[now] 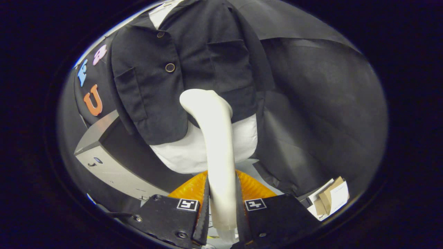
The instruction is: Iron the clothes twice with a garment steamer, once on the left side and once on the right side.
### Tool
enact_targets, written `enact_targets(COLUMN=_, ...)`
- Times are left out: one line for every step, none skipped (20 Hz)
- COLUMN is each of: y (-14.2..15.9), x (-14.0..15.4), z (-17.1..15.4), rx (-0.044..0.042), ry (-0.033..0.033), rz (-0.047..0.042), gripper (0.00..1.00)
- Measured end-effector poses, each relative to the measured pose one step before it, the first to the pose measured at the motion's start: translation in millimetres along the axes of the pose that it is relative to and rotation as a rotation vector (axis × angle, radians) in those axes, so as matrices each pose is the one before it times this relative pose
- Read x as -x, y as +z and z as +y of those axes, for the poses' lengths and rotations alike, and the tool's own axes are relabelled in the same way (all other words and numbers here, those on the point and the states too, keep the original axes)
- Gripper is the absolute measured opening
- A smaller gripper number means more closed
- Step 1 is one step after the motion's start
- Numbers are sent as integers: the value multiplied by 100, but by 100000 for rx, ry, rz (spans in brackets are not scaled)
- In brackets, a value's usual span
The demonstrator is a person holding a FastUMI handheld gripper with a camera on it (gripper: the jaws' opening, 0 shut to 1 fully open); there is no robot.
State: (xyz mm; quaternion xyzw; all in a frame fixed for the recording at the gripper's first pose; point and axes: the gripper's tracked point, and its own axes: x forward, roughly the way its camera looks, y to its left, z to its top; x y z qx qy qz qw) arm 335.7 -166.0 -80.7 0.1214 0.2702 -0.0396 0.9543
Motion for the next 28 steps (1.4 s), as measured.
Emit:
enact_targets(y=-950, x=1020, z=228, rx=-976, ry=-81, rz=0, gripper=36)
enact_targets(y=-1360, x=1186, z=272, rx=-660, ry=-456, rz=2, gripper=36)
enact_targets(y=-1105, x=1468, z=365, rx=-5, ry=-778, rz=-159, gripper=36)
enact_targets(y=-1020, x=1546, z=310, rx=307, ry=-786, rz=-630, gripper=36)
enact_targets(y=-1120, x=1723, z=592, rx=-238, ry=-624, rz=-1098, gripper=36)
enact_targets(y=-1133, x=1743, z=923, rx=-68, ry=-285, rz=-1083, gripper=36)
enact_targets(y=-1007, x=1810, z=826, rx=-382, ry=-132, rz=-1454, gripper=36)
enact_targets(y=-1166, x=1872, z=1043, rx=178, ry=-108, rz=-1374, gripper=36)
enact_targets(y=-1152, x=1772, z=1127, rx=590, ry=439, rz=-682, gripper=36)
enact_targets(y=-1160, x=1697, z=1180, rx=-700, ry=1090, rz=-840, gripper=36)
enact_targets(y=-927, x=1768, z=1060, rx=-232, ry=966, rz=-349, gripper=36)
enact_targets(y=-820, x=1720, z=858, rx=682, ry=228, rz=-828, gripper=36)
enact_targets(y=-671, x=1687, z=757, rx=1622, ry=114, rz=-445, gripper=36)
enact_targets(y=-685, x=1604, z=991, rx=1672, ry=595, rz=-438, gripper=36)
enact_targets(y=-527, x=1373, z=1128, rx=1461, ry=1074, rz=-449, gripper=36)
enact_targets(y=-565, x=1181, z=1191, rx=1556, ry=650, rz=-988, gripper=36)
enact_targets(y=-401, x=1053, z=1039, rx=1749, ry=505, rz=-919, gripper=36)
enact_targets(y=-654, x=1081, z=1276, rx=1952, ry=1162, rz=-821, gripper=36)
enact_targets(y=-613, x=1013, z=1278, rx=1613, ry=1600, rz=-690, gripper=36)
enact_targets(y=-657, x=808, z=1210, rx=2531, ry=1606, rz=-55, gripper=36)
enact_targets(y=-644, x=769, z=896, rx=2017, ry=1332, rz=394, gripper=36)
enact_targets(y=-868, x=610, z=961, rx=1354, ry=1551, rz=491, gripper=36)
enact_targets(y=-512, x=380, z=918, rx=1834, ry=1662, rz=319, gripper=36)
enact_targets(y=-318, x=525, z=613, rx=1520, ry=1090, rz=-45, gripper=36)
enact_targets(y=-314, x=399, z=583, rx=521, ry=745, rz=-121, gripper=36)
enact_targets(y=-413, x=447, z=447, rx=328, ry=301, rz=399, gripper=36)
enact_targets(y=-330, x=198, z=225, rx=-253, ry=315, rz=959, gripper=36)
enact_targets(y=-270, x=177, z=77, rx=-1073, ry=288, rz=-258, gripper=36)
